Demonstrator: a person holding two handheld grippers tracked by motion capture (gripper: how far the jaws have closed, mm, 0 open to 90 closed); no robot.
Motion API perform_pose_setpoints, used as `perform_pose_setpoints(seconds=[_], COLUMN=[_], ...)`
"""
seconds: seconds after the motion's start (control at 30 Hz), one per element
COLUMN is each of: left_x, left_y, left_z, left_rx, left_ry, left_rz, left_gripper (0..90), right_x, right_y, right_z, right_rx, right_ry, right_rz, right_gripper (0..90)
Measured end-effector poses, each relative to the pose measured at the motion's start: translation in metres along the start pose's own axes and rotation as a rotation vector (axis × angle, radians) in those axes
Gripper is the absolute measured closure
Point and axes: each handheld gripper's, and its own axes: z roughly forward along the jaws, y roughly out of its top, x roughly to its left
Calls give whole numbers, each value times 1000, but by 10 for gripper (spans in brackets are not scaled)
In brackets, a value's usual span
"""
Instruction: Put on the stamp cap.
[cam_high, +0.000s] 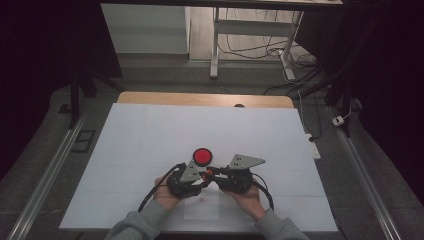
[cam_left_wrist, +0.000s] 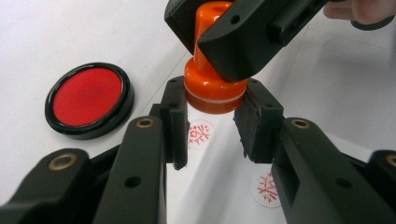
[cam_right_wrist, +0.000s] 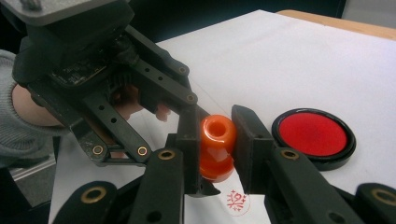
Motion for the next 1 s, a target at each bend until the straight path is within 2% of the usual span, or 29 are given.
perform_pose_setpoints(seconds=[0.17,0.5,1.0], left_x=[0,1,4], left_y=[-1,-1,-1], left_z=[1,3,3], left_rx=[-16,-28,-27], left_ry=[-1,1,0], left_rz=[-24,-41,-51], left_gripper=[648,635,513], right_x=[-1,-1,-1], right_y=[-1,2,2], right_z=[1,-1,-2], right_rx=[-4,-4,-11], right_ry=[0,-17,-20], right_rz=[5,-12,-15], right_gripper=[726,723,722])
